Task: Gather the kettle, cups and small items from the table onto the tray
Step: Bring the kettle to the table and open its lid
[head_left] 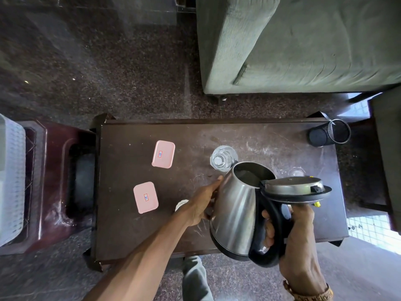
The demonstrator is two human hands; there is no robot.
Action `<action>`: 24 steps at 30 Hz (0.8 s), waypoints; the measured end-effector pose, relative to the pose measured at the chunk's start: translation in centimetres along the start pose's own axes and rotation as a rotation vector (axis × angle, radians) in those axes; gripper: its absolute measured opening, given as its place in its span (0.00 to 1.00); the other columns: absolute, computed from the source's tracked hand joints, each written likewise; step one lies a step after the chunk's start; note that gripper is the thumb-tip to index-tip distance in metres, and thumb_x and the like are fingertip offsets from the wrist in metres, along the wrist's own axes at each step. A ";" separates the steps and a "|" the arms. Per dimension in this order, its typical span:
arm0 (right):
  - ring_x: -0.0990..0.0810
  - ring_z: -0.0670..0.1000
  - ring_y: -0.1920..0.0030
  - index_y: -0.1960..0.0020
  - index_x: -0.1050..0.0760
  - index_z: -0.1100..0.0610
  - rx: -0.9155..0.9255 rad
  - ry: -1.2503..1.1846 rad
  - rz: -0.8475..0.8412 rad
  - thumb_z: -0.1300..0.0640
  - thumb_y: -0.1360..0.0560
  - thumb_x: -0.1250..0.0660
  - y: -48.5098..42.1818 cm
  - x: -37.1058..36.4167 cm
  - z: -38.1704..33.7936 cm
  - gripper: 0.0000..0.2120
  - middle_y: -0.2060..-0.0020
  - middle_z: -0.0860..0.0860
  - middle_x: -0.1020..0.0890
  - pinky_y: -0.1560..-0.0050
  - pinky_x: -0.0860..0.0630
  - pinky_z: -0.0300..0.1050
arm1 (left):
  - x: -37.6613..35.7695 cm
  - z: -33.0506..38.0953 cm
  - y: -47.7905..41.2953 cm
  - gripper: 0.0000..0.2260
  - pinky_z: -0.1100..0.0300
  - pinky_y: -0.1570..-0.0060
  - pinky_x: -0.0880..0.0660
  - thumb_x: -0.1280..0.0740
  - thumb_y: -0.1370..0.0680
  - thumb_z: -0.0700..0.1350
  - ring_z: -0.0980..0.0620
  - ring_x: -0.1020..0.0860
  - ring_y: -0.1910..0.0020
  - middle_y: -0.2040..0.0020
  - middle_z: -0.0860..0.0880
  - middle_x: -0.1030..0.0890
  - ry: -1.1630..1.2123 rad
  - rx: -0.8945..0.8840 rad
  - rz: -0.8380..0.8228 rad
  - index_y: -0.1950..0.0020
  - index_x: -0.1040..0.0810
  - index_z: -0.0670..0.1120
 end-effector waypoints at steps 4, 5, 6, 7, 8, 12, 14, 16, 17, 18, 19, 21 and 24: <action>0.31 0.53 0.77 0.68 0.21 0.60 -0.029 -0.010 0.018 0.32 0.33 0.42 -0.1 0.2 -0.1 0.31 0.76 0.58 0.27 0.74 0.34 0.42 | -0.2 0.4 0.4 0.33 0.42 0.41 0.24 0.36 0.31 0.76 0.45 0.20 0.44 0.42 0.44 0.18 -0.007 0.000 -0.024 0.42 0.18 0.51; 0.31 0.53 0.77 0.68 0.21 0.60 -0.025 -0.002 0.018 0.33 0.33 0.42 -0.1 0.3 -0.2 0.31 0.76 0.58 0.27 0.74 0.34 0.42 | -0.3 0.4 0.5 0.32 0.43 0.42 0.23 0.36 0.31 0.75 0.45 0.20 0.44 0.43 0.46 0.17 -0.008 0.002 -0.029 0.43 0.18 0.51; 0.32 0.53 0.77 0.67 0.21 0.61 -0.019 0.010 0.018 0.33 0.32 0.43 -0.1 0.3 -0.2 0.31 0.77 0.59 0.27 0.74 0.34 0.43 | -0.4 0.4 0.6 0.32 0.42 0.42 0.23 0.36 0.31 0.75 0.45 0.20 0.43 0.43 0.46 0.18 -0.010 0.003 -0.028 0.42 0.18 0.51; 0.32 0.53 0.77 0.67 0.21 0.61 -0.018 0.019 0.018 0.33 0.32 0.43 -0.1 0.4 -0.2 0.31 0.77 0.59 0.27 0.74 0.34 0.43 | -0.5 0.4 0.8 0.32 0.41 0.40 0.24 0.36 0.31 0.75 0.44 0.20 0.43 0.42 0.44 0.18 -0.011 0.002 -0.026 0.42 0.18 0.51; 0.32 0.53 0.77 0.67 0.21 0.61 -0.023 0.019 0.018 0.33 0.32 0.43 0.0 0.5 -0.2 0.31 0.76 0.59 0.27 0.74 0.34 0.43 | -0.6 0.4 0.9 0.33 0.41 0.39 0.25 0.37 0.31 0.75 0.44 0.20 0.43 0.42 0.43 0.18 -0.016 0.004 -0.021 0.41 0.18 0.50; 0.32 0.53 0.76 0.68 0.21 0.61 -0.033 0.011 0.002 0.33 0.33 0.42 0.2 0.6 -0.4 0.31 0.76 0.59 0.28 0.73 0.35 0.44 | -0.9 0.3 1.1 0.36 0.40 0.39 0.25 0.37 0.32 0.77 0.39 0.20 0.42 0.42 0.44 0.17 -0.031 0.016 -0.011 0.41 0.18 0.49; 0.33 0.54 0.75 0.67 0.22 0.61 -0.023 0.017 -0.008 0.32 0.31 0.42 0.4 0.7 -0.4 0.31 0.76 0.59 0.29 0.72 0.35 0.45 | -0.9 0.2 1.2 0.37 0.39 0.38 0.25 0.36 0.33 0.77 0.39 0.20 0.42 0.42 0.44 0.17 -0.030 0.024 -0.004 0.41 0.18 0.49; 0.33 0.54 0.75 0.67 0.22 0.61 -0.029 0.013 -0.012 0.32 0.31 0.42 0.6 0.8 -0.3 0.31 0.76 0.59 0.29 0.71 0.35 0.45 | -1.0 0.0 1.4 0.36 0.38 0.38 0.25 0.36 0.33 0.77 0.38 0.20 0.43 0.43 0.44 0.17 -0.024 0.024 0.007 0.42 0.18 0.49; 0.33 0.54 0.75 0.68 0.22 0.61 -0.038 0.009 -0.012 0.32 0.31 0.42 0.6 0.8 -0.3 0.31 0.76 0.60 0.29 0.71 0.35 0.45 | -1.0 -0.1 1.5 0.35 0.39 0.38 0.25 0.36 0.33 0.77 0.38 0.19 0.43 0.44 0.44 0.17 -0.017 0.020 0.011 0.43 0.18 0.50; 0.33 0.54 0.75 0.68 0.22 0.61 -0.045 0.008 -0.011 0.32 0.32 0.42 0.7 0.8 -0.3 0.31 0.76 0.60 0.29 0.71 0.35 0.45 | -1.0 -0.2 1.6 0.34 0.39 0.38 0.25 0.36 0.33 0.77 0.40 0.19 0.43 0.44 0.45 0.17 -0.010 0.018 0.012 0.43 0.18 0.50; 0.33 0.54 0.75 0.68 0.22 0.61 -0.049 0.008 -0.010 0.32 0.32 0.42 0.8 0.8 -0.2 0.32 0.76 0.60 0.29 0.71 0.35 0.45 | -1.0 -0.3 1.7 0.34 0.39 0.38 0.25 0.35 0.34 0.77 0.41 0.19 0.44 0.44 0.46 0.17 -0.007 0.015 0.009 0.43 0.18 0.51; 0.33 0.54 0.76 0.68 0.22 0.61 -0.049 0.008 -0.005 0.31 0.33 0.42 0.9 0.8 -0.2 0.32 0.76 0.60 0.29 0.72 0.35 0.44 | -1.1 -0.3 1.9 0.35 0.37 0.37 0.26 0.35 0.34 0.77 0.43 0.20 0.43 0.43 0.47 0.17 -0.004 0.012 0.002 0.42 0.19 0.51; 0.33 0.54 0.76 0.68 0.22 0.61 -0.044 0.015 -0.005 0.31 0.33 0.42 1.2 0.8 -0.2 0.32 0.77 0.60 0.29 0.72 0.35 0.45 | -1.2 -0.4 2.1 0.37 0.35 0.36 0.28 0.36 0.34 0.78 0.43 0.21 0.42 0.41 0.47 0.18 -0.012 0.006 -0.006 0.39 0.20 0.51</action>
Point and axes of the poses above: each hand's wrist, its own y-axis away from the middle knuckle, its own x-axis out of the back of the hand, z = x × y, the point moved 3 cm from there along -y, towards the middle knuckle
